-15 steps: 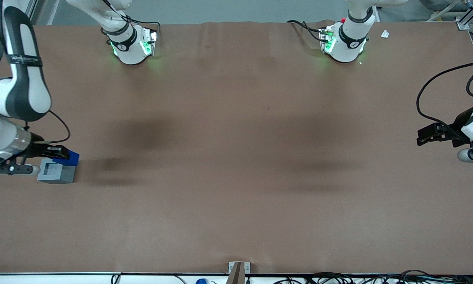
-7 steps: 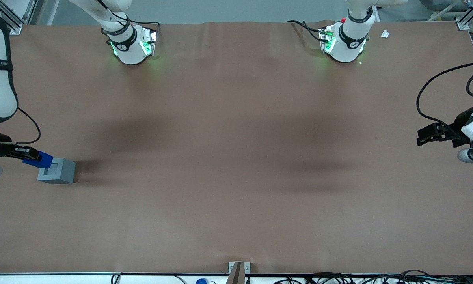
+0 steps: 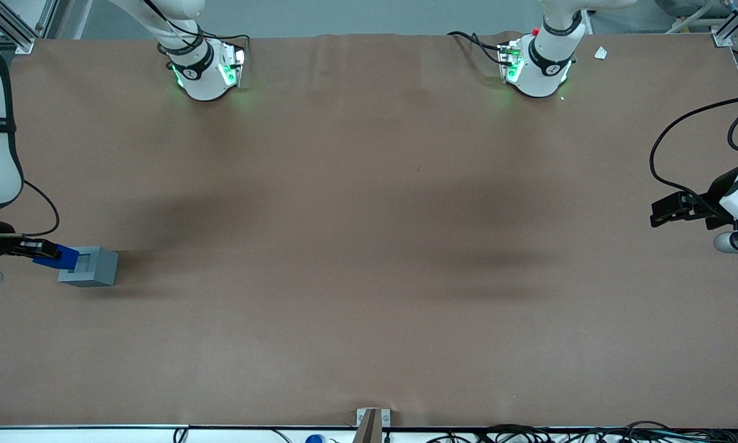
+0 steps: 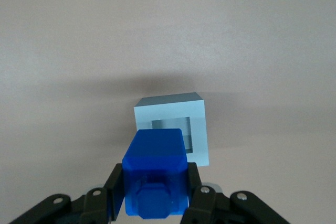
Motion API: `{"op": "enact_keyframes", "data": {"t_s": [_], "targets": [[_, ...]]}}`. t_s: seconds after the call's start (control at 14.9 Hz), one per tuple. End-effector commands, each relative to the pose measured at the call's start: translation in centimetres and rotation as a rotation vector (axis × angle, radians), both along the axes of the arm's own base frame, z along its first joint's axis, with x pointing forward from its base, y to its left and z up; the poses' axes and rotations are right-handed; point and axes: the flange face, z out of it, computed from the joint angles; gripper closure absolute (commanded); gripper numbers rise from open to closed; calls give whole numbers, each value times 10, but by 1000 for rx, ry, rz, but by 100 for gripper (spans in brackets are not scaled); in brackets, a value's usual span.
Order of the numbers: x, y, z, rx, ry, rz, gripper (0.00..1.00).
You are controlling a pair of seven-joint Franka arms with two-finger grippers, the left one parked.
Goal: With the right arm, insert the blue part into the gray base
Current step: 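Lift the blue block and carry it above the gray base's opening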
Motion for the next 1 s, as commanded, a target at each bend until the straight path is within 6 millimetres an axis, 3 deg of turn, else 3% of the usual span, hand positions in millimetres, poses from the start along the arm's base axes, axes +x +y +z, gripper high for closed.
{"op": "enact_keyframes", "data": {"t_s": [0.0, 0.47, 0.94], "targets": [[2, -10, -12, 9, 12, 52, 98], [7, -15, -32, -23, 10, 68, 98], [4, -20, -35, -17, 13, 53, 98]]}}
